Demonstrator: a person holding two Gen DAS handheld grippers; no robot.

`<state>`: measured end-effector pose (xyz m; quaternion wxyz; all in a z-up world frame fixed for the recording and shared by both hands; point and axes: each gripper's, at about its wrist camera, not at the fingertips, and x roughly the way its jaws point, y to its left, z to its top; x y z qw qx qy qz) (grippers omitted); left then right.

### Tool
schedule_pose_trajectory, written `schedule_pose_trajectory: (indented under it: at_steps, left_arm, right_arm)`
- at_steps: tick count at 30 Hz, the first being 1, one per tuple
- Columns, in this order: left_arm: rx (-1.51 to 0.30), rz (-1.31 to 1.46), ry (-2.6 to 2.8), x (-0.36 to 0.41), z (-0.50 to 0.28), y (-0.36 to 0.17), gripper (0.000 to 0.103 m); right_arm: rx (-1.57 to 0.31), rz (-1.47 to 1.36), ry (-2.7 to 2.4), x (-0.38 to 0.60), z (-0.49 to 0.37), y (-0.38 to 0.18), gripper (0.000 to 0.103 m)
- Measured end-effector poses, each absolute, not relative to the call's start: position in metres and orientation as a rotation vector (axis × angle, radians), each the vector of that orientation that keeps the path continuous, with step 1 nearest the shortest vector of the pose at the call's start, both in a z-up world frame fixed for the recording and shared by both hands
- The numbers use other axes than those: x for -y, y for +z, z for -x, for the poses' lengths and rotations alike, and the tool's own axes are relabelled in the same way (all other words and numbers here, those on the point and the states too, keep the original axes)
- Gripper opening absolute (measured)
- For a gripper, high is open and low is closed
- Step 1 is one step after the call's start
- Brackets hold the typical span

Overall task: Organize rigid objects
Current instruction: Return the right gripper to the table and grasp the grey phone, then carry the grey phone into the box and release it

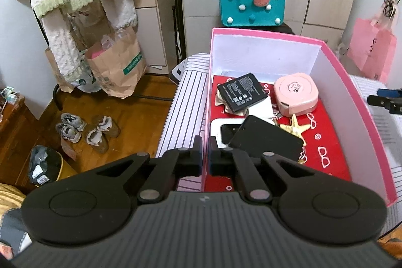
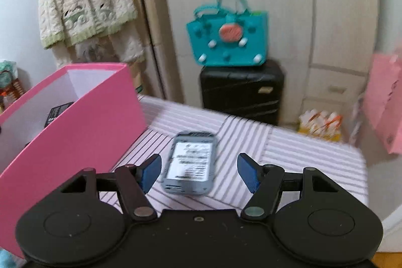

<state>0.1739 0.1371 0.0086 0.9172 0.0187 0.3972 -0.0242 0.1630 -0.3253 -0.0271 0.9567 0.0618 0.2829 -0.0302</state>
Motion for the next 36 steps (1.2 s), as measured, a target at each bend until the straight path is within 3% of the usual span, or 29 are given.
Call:
schedule_pose_trajectory:
  at_steps: [7, 9, 15, 17, 36]
  left_arm:
    - [-0.814, -0.052, -0.050, -0.136, -0.174, 0.010, 0.004]
    - [-0.813, -0.053, -0.050, -0.135, -0.173, 0.009, 0.004]
    - [-0.808, -0.057, -0.050, -0.136, -0.172, 0.010, 0.004]
    - [-0.808, -0.055, -0.053, -0.136, -0.172, 0.009, 0.005]
    - [-0.788, -0.007, -0.106, -0.146, -0.168, 0.007, 0.005]
  right_arm:
    - [-0.697, -0.133, -0.034, 0.322, -0.205, -0.048, 0.072]
    - [-0.723, -0.078, -0.109, 0.318, -0.215, -0.054, 0.085]
    - [-0.717, -0.043, -0.122, 0.308, -0.226, -0.060, 0.083]
    - [-0.693, -0.042, -0.127, 0.309, -0.223, -0.058, 0.065]
    - [-0.575, -0.105, -0.059, 0.281, -0.160, 0.002, 0.064]
